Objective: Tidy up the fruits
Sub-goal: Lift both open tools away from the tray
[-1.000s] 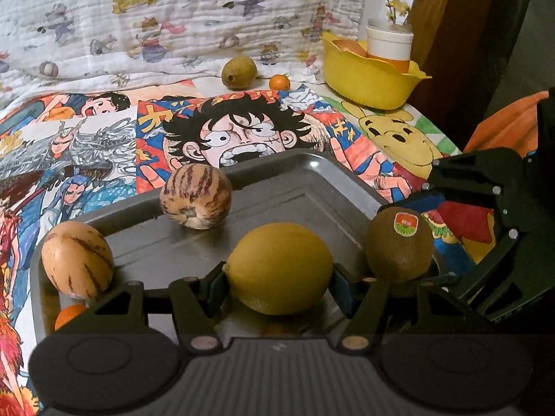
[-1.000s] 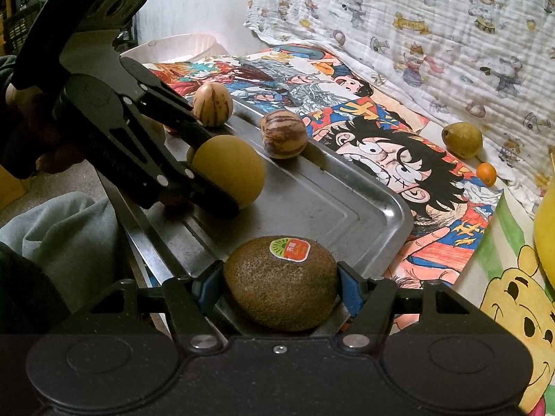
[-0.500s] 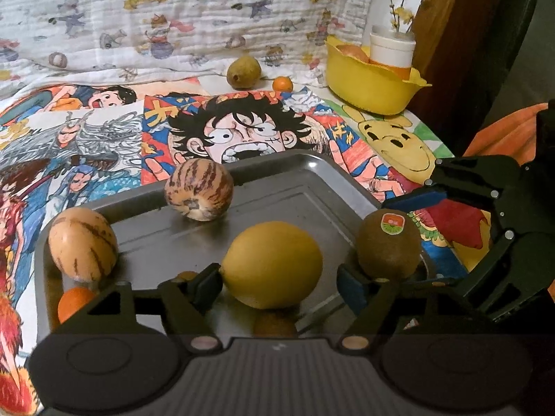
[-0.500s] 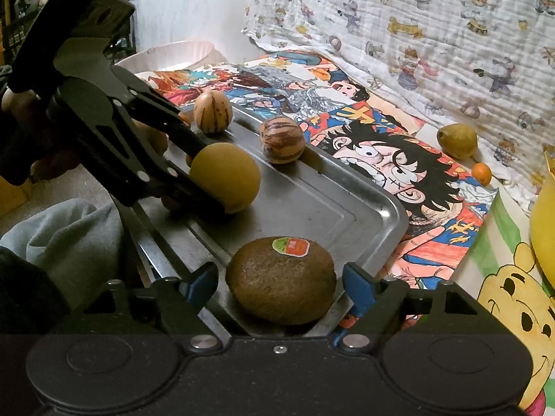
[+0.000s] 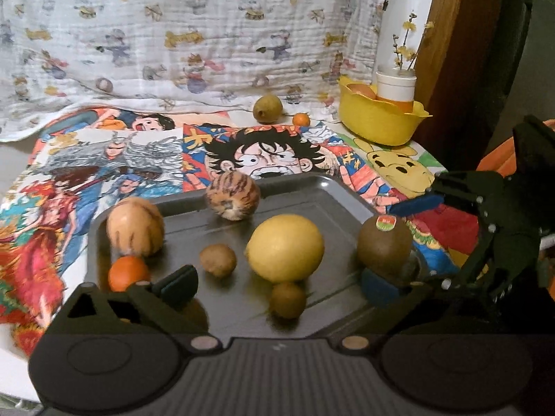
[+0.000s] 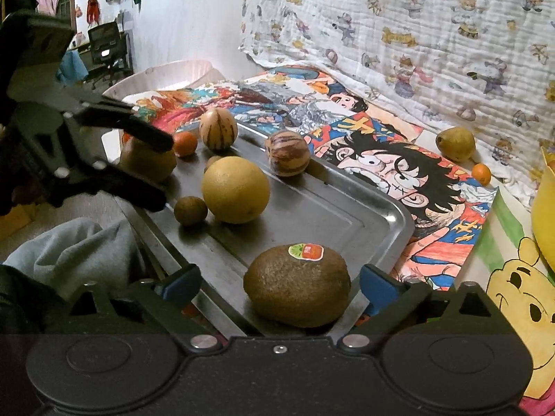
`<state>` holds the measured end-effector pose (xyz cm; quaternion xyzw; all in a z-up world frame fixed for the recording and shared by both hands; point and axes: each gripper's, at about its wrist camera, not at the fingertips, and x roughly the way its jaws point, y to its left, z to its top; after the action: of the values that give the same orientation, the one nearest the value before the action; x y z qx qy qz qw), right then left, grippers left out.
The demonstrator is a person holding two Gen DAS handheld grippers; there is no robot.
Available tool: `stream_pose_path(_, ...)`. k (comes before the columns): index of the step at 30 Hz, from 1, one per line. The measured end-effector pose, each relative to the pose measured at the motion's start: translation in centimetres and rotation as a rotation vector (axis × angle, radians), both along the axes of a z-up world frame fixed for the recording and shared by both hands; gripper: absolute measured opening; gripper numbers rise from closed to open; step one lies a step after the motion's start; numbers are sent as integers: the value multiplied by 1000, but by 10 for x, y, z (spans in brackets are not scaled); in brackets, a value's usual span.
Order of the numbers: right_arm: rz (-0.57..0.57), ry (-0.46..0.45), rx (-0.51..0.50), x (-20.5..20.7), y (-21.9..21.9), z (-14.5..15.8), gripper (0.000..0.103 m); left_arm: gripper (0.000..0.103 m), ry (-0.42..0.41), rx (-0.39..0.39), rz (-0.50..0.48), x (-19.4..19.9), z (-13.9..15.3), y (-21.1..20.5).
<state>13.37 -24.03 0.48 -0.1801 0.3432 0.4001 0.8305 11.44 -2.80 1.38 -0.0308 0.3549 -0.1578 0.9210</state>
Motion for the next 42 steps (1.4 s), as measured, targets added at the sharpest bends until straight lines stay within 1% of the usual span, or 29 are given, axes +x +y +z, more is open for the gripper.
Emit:
stream_pose_path(4, -9, -4, 14, 0, 1, 2, 102, 102, -52, 52, -9, -18, 4, 1)
stream_pose_path(7, -13, -6, 15, 0, 2, 2, 102, 102, -71, 87, -2, -27, 5, 1)
stream_pose_path(12, -19, -6, 19, 0, 2, 2, 102, 102, -88, 103, 43, -35, 8, 11)
stream_pose_path(19, -35, -1, 25, 4, 3, 2, 102, 102, -65, 75, 120, -42, 10, 38)
stream_pose_path(26, -60, 7, 53, 9, 4, 0, 102, 102, -39, 24, 192, -45, 9, 62)
stream_pose_path(29, -73, 16, 63, 11, 5, -1, 102, 102, -38, 23, 215, -45, 11, 70)
stream_pose_path(33, -91, 21, 78, 17, 5, -2, 102, 102, -33, 44, 231, -41, 14, 76)
stream_pose_path(37, -103, 17, 85, 25, 5, -1, 102, 102, -1, 57, 235, -31, 16, 81)
stream_pose_path(40, -111, 10, 92, 33, 5, 0, 102, 102, 28, 52, 230, -20, 16, 83)
stream_pose_path(42, -118, 2, 98, 40, 6, 2, 102, 102, 49, 32, 227, -9, 17, 83)
